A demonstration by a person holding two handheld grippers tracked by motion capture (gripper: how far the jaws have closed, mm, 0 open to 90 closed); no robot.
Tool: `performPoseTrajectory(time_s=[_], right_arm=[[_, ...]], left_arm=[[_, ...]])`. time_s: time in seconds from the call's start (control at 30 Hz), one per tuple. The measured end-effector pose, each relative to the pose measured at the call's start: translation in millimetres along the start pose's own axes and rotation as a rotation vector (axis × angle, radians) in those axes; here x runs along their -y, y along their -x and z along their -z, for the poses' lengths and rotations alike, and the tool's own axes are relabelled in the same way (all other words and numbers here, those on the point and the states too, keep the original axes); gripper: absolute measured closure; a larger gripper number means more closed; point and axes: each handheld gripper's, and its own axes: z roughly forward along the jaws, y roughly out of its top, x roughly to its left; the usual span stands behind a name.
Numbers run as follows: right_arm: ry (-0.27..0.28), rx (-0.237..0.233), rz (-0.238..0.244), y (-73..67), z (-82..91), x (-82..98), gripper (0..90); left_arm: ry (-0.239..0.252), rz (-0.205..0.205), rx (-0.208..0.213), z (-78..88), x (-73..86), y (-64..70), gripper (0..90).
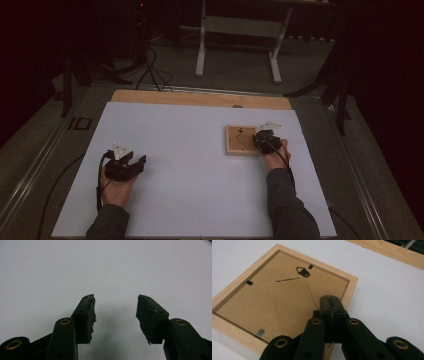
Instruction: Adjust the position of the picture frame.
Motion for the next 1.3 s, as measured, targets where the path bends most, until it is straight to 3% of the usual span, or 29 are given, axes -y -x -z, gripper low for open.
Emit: performPoseTrajectory(time_s=[0.23, 0.7, 1.3], right_arm=[[-0.004, -0.021, 0.008, -1.9, 3.1, 1.6, 89.8], [0.026, -0.12, -0.029, -10.0, 12.0, 11.7, 89.8], [0.018, -0.152, 0.073, -42.2, 24.7, 16.1, 89.9]], left_arm=[[0.0, 0.001, -0.001, -0.1, 0.1, -0.1, 48.6], [-0.001, -0.001, -0.004, -0.8, 0.4, 1.2, 48.6], [-0.006, -0.005, -0.004, -1.7, 0.8, 2.4, 48.5]])
